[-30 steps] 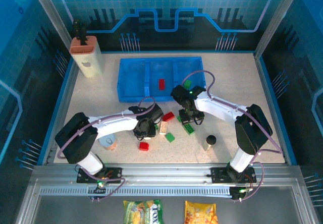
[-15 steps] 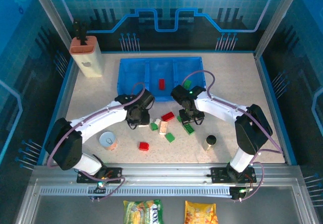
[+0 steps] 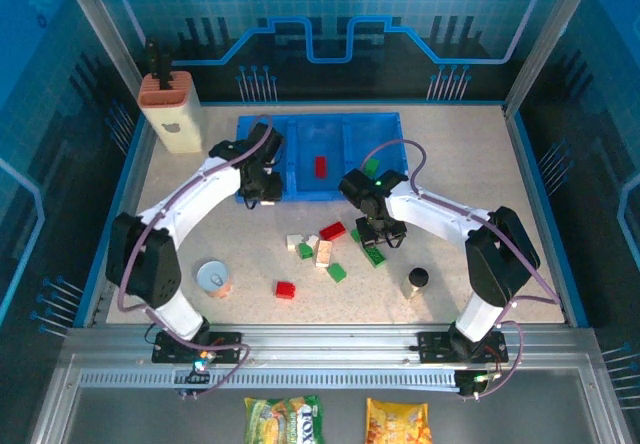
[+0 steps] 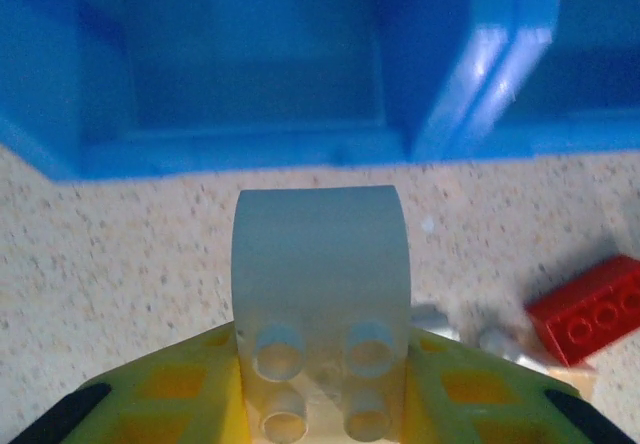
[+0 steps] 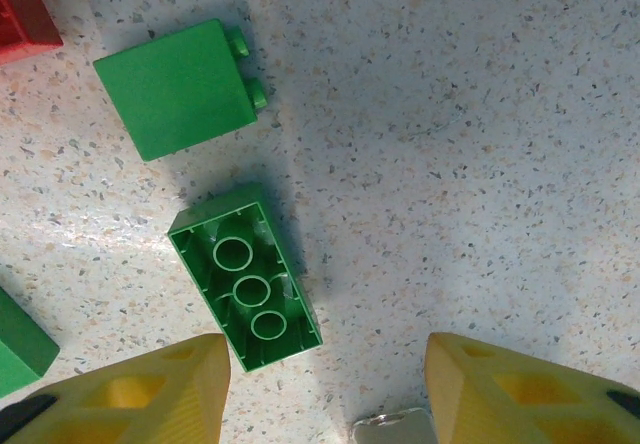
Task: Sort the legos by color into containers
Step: Place the lego in the container.
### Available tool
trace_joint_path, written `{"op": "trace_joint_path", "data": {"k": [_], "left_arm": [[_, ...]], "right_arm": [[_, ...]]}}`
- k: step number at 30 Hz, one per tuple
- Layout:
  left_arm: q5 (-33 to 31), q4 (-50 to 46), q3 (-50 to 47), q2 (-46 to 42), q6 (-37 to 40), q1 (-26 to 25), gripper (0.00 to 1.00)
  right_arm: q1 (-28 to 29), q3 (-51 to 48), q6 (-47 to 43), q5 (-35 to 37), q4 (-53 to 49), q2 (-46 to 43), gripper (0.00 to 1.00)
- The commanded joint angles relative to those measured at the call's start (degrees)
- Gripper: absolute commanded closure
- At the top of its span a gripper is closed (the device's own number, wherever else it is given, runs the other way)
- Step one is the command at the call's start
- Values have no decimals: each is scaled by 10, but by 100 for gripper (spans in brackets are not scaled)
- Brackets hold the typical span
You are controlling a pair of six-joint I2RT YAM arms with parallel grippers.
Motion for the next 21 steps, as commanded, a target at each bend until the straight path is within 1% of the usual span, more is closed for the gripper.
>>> {"op": "trace_joint_path", "data": {"k": [1,6,10,16,21], "left_arm": [[9,-11,51,41,53,22,65],[17,14,106,110,71,48,65],[7,15,159,172,84,63,65],[40,35,210,241,87,91,65],[34,30,252,295,93,104,65]], "right_arm": [[9,18,10,15,-25,-12,45],[8,14,10,19,-29,-21,44],[8,13,11,21,-31,-23,44],[8,6,13,22,-32,-29,44],[7,4,15,24,-36,-30,44]]}}
